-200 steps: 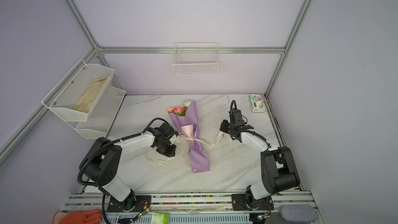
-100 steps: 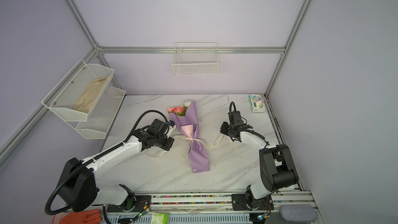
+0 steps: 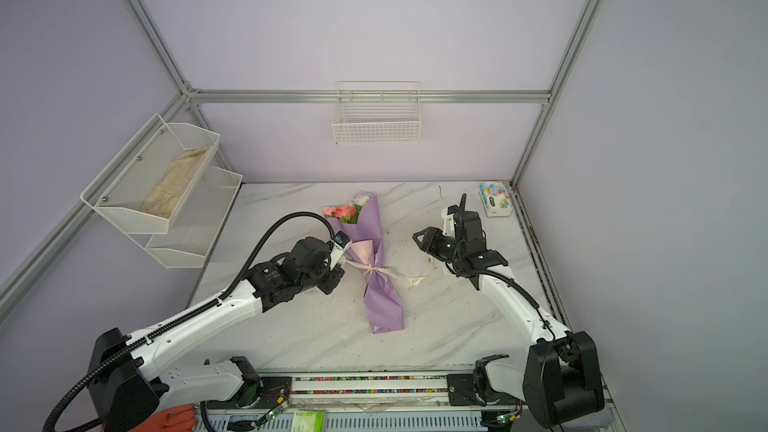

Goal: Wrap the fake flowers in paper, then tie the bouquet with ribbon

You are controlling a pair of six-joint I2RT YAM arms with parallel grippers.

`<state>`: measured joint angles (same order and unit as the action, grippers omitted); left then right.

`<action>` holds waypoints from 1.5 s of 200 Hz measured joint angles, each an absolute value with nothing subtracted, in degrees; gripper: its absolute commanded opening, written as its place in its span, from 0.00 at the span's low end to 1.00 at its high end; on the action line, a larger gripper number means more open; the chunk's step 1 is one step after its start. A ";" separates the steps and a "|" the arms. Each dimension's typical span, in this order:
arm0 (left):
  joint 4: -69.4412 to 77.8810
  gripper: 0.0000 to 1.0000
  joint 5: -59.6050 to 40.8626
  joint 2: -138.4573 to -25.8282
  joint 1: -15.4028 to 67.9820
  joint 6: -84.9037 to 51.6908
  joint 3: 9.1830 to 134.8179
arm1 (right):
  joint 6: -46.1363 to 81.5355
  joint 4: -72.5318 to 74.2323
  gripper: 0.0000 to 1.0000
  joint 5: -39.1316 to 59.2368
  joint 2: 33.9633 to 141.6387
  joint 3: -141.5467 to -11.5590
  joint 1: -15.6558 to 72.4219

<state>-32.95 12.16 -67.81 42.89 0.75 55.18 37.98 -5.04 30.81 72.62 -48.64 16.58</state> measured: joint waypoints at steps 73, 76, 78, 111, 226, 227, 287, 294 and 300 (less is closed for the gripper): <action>-48.18 0.00 24.08 -70.67 42.92 2.37 55.46 | 38.59 -3.44 0.48 34.33 78.41 -50.96 23.90; -48.62 0.00 24.69 -71.24 42.96 2.37 55.57 | 38.61 -3.33 0.48 34.30 78.41 -51.07 23.90; -48.84 0.00 25.02 -71.59 42.98 2.35 55.64 | 38.68 -3.25 0.48 34.30 78.41 -51.16 23.90; -53.56 0.00 34.39 -80.09 43.33 0.60 59.09 | 38.76 -2.48 0.48 33.87 79.24 -52.53 23.90; -54.00 0.00 40.53 -78.87 41.63 -8.47 61.84 | 39.79 -1.76 0.48 31.99 81.34 -52.77 24.08; -53.78 0.00 40.40 -78.67 41.60 -8.47 61.84 | 39.81 -1.72 0.48 32.03 81.34 -52.77 24.08; -34.65 0.00 27.66 -65.06 41.65 -6.11 56.34 | 45.41 4.49 0.49 35.53 82.26 -52.53 28.56; -33.08 0.00 25.98 -64.36 41.65 -5.15 55.27 | 46.54 5.82 0.49 35.90 82.83 -52.47 29.71; -32.08 0.00 24.64 -64.01 41.65 -4.73 54.61 | 47.40 6.76 0.49 36.18 83.35 -52.47 30.61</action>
<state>-32.08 24.64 -64.01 41.65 -4.73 54.61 47.40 6.76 36.18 83.35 -52.47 30.61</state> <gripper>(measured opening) 0.047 0.487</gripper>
